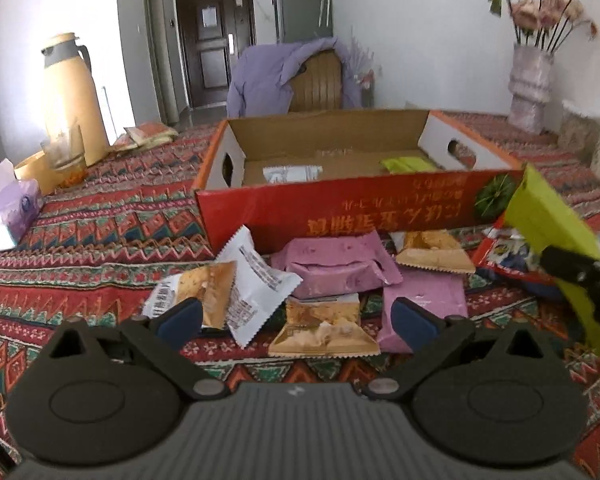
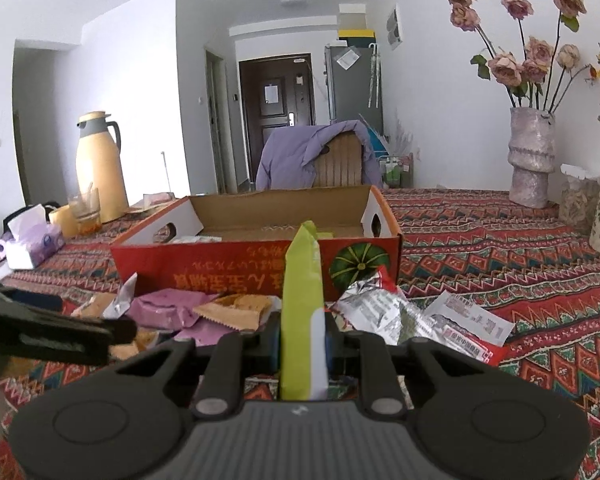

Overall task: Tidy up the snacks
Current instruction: 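Grasp the oat-crisp biscuit packet with the left gripper while the right gripper holds the green bar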

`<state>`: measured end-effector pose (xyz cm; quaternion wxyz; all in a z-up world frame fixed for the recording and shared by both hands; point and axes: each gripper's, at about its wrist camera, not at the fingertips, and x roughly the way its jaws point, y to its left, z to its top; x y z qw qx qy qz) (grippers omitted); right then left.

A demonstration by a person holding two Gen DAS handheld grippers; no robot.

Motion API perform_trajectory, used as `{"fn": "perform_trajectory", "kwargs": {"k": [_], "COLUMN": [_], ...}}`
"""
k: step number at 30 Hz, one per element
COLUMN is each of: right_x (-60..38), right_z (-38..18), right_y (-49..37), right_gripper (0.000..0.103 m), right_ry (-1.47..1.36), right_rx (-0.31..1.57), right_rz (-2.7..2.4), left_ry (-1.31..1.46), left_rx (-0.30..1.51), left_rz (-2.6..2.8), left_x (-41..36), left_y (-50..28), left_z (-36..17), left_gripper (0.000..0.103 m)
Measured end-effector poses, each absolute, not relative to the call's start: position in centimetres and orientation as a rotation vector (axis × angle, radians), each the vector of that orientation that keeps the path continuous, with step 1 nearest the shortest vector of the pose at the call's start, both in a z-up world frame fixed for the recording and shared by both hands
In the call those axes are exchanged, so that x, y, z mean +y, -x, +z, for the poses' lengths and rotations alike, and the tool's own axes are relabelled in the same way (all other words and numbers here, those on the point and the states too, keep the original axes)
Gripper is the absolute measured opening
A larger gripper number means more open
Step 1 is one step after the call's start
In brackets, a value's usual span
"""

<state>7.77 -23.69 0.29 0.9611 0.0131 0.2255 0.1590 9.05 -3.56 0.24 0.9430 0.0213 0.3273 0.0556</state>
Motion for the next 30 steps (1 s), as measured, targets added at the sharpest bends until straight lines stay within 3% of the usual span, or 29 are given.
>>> {"fn": "perform_trajectory", "kwargs": {"k": [4, 8, 13, 16, 20, 21, 30], "right_x": [-23.8, -23.7, -23.5, -23.4, -23.3, -23.3, -23.4], "right_z": [0.4, 0.3, 0.1, 0.0, -0.1, -0.1, -0.1], "right_y": [-8.2, -8.4, -8.4, -8.4, -8.2, -8.2, -8.0], "right_gripper": [0.019, 0.019, 0.019, 0.019, 0.019, 0.019, 0.019], "right_ry": [-0.039, -0.043, -0.041, -0.039, -0.038, -0.038, -0.04], "right_rx": [0.454, 0.455, 0.461, 0.464, 0.465, 0.465, 0.467], "right_rz": [0.32, 0.32, 0.324, 0.326, 0.328, 0.328, 0.323], "left_ry": [-0.033, 0.01, 0.03, 0.035, 0.03, 0.029, 0.048], "left_rx": [0.723, 0.772, 0.786, 0.788, 0.779, 0.774, 0.745], "left_rz": [0.118, 0.11, 0.104, 0.089, 0.07, 0.06, 0.015], "left_x": [-3.7, -3.1, -2.8, -2.8, -3.0, -3.0, -2.6], "left_y": [-10.6, -11.6, -12.0, -12.0, -11.7, -11.6, -9.5], "left_z": [-0.6, -1.4, -1.6, -1.6, -1.6, -1.5, -1.1], "left_gripper": [0.096, 0.075, 0.071, 0.06, 0.056, 0.044, 0.043]}}
